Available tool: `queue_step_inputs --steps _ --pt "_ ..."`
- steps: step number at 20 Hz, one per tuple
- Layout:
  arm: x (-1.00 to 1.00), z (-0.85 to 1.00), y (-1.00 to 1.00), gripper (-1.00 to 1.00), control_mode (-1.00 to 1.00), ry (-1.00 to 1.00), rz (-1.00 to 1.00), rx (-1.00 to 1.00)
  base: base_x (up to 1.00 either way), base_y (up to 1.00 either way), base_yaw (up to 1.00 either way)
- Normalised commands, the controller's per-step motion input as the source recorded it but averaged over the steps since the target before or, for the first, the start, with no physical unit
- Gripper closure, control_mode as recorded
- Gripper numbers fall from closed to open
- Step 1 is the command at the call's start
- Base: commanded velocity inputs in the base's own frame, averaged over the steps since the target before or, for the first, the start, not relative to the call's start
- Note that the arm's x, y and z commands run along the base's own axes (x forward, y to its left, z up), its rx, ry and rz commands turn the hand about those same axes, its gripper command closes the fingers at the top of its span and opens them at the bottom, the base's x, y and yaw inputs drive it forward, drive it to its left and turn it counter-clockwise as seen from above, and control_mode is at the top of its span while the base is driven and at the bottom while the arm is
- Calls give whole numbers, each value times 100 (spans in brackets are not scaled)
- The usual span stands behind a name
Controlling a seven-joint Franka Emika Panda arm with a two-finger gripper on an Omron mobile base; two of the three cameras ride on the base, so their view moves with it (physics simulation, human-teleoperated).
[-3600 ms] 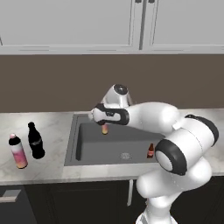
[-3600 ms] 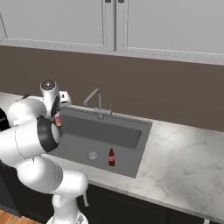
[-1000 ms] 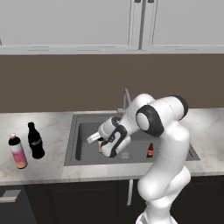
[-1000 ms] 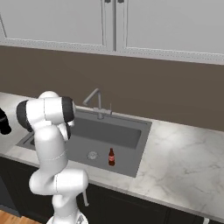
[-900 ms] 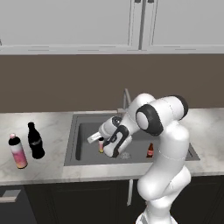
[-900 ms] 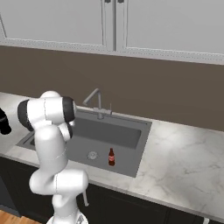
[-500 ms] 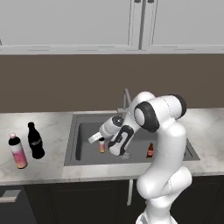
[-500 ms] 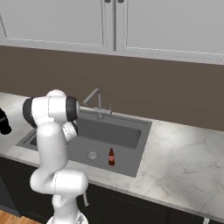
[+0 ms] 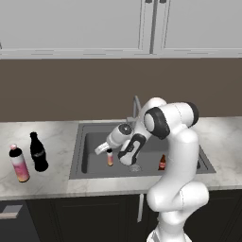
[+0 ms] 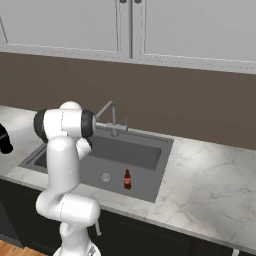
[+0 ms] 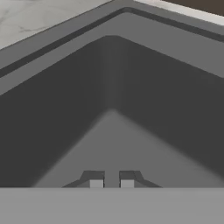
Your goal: Place the large bottle from the dining counter next to the other large bottle outside the sink, and place the small bottle from the dining counter next to the other small bottle inside the sink.
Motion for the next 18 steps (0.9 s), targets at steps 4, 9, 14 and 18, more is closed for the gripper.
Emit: queue_step_inputs --steps 4,9,14,18 --pt "-25 -57 16 100 -100 0 -3 0 0 0 0" --pt "-32 -39 14 100 -100 -5 -1 0 0 0 0" --pt "-10 3 8 100 -100 -16 0 -4 0 0 0" --pt "-21 -7 13 100 -100 -15 0 -7 0 0 0"
